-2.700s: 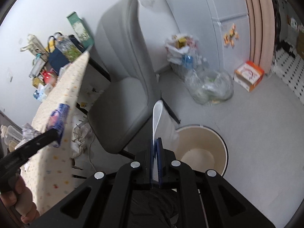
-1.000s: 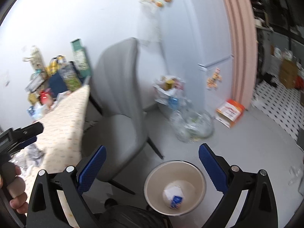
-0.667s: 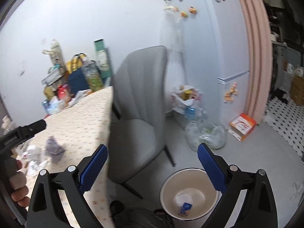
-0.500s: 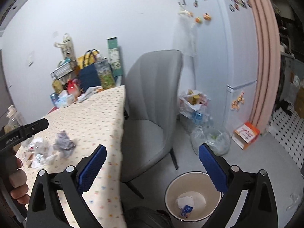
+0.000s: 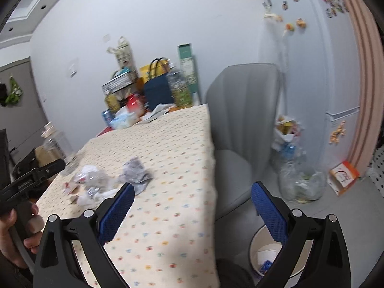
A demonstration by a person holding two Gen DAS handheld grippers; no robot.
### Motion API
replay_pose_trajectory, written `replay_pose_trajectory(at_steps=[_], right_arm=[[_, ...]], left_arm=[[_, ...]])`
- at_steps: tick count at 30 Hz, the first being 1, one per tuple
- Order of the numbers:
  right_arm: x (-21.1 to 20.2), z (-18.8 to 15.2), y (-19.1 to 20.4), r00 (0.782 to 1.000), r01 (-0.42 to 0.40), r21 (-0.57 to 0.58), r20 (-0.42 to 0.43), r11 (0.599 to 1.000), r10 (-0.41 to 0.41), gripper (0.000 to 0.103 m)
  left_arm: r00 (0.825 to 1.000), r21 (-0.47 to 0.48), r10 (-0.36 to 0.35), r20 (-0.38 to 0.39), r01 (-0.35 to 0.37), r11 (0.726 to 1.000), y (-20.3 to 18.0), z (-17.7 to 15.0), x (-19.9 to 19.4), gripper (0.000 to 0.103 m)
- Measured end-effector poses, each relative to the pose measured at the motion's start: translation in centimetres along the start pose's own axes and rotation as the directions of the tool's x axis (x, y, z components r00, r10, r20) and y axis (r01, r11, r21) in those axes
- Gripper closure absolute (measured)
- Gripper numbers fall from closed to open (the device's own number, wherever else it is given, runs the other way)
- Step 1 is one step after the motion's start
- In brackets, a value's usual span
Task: Collect trash
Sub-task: 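Grasp the crushed clear plastic bottle with the left tool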
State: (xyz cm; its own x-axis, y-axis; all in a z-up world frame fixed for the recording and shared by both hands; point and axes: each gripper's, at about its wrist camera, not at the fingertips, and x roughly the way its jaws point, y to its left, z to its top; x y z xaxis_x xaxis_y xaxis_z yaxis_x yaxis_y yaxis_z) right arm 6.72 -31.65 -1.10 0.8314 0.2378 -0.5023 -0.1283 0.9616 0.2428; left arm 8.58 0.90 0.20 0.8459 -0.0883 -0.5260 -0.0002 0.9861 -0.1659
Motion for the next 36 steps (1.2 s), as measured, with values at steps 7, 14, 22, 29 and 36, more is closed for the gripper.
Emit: replay_pose_trajectory(at_steps=[7, 14, 22, 29, 36], right_arm=[[1.4, -0.1, 2.3, 0.995, -0.077, -0.023, -0.072, 0.997, 0.075, 0.008], [3.7, -0.5, 3.5, 0.981, -0.129, -0.014, -0.145, 0.992, 0.125, 0.018], [4.9, -0.8, 3.4, 0.977, -0.127, -0.007, -0.173, 0.992, 0.124, 0.018], [5.8, -0.7, 2.5, 0.976, -0.114, 0.012, -0.184, 0.993, 0.115, 0.018], [6.5, -0.5, 2.0, 0.975, -0.105, 0.028, -0.192, 0.994, 0.108, 0.018]], left_arm=[[0.999, -0.07, -0.015, -0.052, 0.012, 0.997, 3.4, -1.2, 0.6, 0.006], [0.996, -0.087, -0.019, -0.084, 0.011, 0.996, 4.2, -1.9, 2.1, 0.006], [0.991, -0.104, -0.023, -0.133, 0.009, 0.995, 4.1, -1.0, 5.8, 0.006], [0.986, -0.116, 0.02, -0.167, -0.039, 0.992, 4.0, -0.9, 8.6, 0.006], [0.978, -0.006, 0.128, -0.167, -0.13, 0.991, 2.1, -0.5, 10.1, 0.006]])
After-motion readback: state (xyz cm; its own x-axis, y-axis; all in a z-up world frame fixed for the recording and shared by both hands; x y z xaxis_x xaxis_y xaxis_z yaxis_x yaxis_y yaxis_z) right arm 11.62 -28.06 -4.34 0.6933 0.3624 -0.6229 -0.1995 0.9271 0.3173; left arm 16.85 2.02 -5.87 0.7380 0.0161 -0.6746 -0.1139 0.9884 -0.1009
